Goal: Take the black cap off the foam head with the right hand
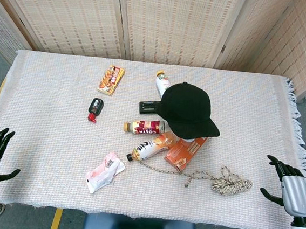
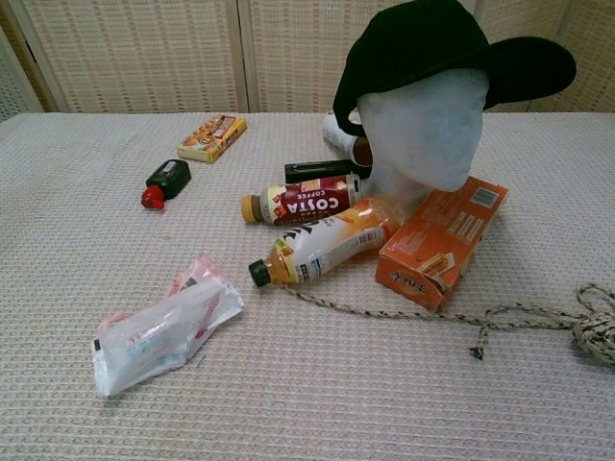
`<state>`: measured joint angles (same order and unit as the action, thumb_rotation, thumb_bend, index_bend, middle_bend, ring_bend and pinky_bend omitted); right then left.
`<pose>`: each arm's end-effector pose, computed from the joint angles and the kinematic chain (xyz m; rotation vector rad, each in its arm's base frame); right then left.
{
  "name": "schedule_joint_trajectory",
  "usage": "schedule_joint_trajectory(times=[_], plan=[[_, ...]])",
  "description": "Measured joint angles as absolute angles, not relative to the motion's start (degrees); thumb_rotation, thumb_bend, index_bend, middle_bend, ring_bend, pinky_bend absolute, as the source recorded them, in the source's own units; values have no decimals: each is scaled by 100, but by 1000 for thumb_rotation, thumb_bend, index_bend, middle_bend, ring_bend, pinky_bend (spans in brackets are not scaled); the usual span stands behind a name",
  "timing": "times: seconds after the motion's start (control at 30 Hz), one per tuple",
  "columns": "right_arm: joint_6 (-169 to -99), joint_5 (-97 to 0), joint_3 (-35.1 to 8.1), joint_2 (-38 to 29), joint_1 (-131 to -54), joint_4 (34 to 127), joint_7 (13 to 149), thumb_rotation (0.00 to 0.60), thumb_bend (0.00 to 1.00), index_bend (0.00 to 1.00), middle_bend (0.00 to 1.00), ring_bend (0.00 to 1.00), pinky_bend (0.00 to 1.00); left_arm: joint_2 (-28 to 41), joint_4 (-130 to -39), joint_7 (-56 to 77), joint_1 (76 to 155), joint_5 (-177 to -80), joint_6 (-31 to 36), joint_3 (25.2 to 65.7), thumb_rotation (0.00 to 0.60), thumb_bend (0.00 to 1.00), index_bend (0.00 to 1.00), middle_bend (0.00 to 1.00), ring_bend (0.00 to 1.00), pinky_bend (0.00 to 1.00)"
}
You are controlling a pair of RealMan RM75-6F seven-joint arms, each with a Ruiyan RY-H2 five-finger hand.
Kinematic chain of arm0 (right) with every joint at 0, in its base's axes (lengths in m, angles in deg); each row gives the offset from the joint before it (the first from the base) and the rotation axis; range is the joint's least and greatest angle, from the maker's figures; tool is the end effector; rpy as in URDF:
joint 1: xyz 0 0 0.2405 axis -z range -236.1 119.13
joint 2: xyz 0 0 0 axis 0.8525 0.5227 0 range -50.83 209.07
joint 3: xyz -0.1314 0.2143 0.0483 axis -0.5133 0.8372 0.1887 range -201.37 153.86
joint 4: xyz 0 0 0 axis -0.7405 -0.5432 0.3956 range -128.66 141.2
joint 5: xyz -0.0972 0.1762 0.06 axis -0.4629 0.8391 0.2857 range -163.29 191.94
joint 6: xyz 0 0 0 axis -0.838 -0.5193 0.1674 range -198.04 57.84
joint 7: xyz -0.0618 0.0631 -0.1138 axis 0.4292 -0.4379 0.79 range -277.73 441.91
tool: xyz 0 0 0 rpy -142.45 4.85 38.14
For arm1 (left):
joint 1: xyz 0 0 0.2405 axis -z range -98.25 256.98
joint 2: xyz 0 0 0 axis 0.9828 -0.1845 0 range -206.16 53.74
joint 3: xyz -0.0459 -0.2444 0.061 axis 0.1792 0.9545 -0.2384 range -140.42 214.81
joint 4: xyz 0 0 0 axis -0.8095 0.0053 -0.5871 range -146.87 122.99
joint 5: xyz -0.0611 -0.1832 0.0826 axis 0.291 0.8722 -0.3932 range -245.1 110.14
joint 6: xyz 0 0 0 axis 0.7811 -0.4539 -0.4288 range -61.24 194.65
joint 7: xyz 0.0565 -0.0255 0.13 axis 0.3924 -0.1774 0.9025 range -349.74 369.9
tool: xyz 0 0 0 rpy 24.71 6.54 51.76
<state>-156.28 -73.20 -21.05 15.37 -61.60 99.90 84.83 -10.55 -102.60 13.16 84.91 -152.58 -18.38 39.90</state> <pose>-0.3079 -0.1708 0.1597 1.3934 -0.8743 0.8857 -0.3145 0.1846 0.1537 -1.3960 -0.8615 -0.8652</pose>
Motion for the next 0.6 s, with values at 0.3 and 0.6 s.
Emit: schedule_joint_trajectory(times=[0.3,0.6], plan=[[-15589,-7477,-2084,1359,-6276,9911,8486,600,0,236,375,471,610,-1052,-10247,1262,8498,-15299,-1827,3971,600,79,116,74,98,107],[-15525,-7822,-1781,1021,-6783,9733,8412,600,0,294,404,807,1000,-1051,-10210,1191,8508,-15334,-1820,3961,600,78,124,74,98,107]])
